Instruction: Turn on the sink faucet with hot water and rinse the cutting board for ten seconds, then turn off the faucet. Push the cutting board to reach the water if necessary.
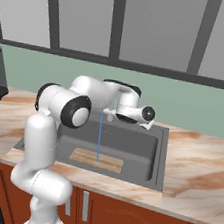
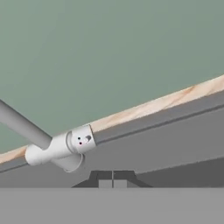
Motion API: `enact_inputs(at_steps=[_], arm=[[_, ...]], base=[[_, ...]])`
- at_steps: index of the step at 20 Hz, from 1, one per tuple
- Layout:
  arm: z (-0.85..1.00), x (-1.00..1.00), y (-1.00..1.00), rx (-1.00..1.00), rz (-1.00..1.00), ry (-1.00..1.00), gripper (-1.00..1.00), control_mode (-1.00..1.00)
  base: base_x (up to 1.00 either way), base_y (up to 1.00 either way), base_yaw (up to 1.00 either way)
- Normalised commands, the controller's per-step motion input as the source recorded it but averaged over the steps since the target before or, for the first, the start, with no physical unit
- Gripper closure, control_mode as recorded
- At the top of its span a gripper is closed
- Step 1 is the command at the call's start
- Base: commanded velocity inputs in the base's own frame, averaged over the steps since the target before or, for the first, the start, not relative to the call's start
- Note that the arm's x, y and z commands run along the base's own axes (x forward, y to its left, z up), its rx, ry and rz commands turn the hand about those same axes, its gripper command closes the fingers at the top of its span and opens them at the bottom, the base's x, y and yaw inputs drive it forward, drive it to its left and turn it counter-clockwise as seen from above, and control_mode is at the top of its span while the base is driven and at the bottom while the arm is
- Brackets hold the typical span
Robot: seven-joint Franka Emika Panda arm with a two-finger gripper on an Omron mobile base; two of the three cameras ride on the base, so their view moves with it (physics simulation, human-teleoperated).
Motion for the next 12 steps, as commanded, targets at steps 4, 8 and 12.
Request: enact_inputs(at_steps=[4,8,12], arm=[[-0.1,0.28,-0.24,0.04,0.3,0.0,1.0,-1.0],[-0.18,0.31,-0.14,0.02,0.31,0.0,1.0,-1.0],[-0.28,0.3,-0.02,0.0,0.26,-0.02,1.0,-1.0]], base=[[0.0,0.0,0.0],[0.0,0.0,0.0],[0.0,0.0,0.0]])
